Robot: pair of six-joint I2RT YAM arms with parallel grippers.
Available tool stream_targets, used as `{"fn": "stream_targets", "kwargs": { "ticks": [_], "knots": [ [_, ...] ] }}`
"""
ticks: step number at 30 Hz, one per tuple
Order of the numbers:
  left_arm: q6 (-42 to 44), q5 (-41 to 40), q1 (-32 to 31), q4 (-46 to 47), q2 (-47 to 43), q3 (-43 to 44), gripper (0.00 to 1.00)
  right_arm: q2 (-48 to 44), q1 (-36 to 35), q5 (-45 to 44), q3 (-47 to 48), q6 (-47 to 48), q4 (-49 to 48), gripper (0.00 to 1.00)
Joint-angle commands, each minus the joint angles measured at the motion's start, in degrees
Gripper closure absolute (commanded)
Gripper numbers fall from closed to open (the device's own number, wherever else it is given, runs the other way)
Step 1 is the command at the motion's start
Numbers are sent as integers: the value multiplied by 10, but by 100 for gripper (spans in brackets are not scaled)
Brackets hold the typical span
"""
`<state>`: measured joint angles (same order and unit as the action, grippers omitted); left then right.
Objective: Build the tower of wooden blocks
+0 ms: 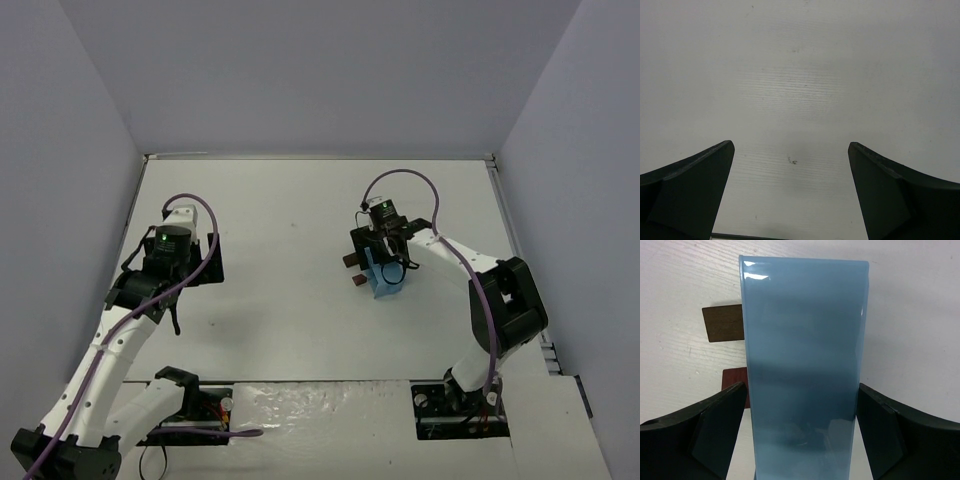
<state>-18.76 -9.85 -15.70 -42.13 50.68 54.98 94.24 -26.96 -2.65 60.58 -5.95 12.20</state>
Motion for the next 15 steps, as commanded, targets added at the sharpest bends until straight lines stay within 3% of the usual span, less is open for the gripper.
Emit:
{"fn": "stream_targets", "kwargs": {
  "ticks": [1, 4, 8, 15],
  "knots": [
    [-7, 4, -3, 23, -9, 24, 3, -2, 1, 9, 5, 6, -13, 30],
    [-7, 4, -2, 23, -12, 21, 3, -7, 0, 12, 6, 13, -13, 51],
    [-5, 3, -2, 23, -17, 16, 3, -20, -2, 1, 8, 17, -13, 70],
    [-5, 1, -2, 23, -23, 7, 3, -46, -45, -69, 16, 28, -11, 84]
  ]
}}
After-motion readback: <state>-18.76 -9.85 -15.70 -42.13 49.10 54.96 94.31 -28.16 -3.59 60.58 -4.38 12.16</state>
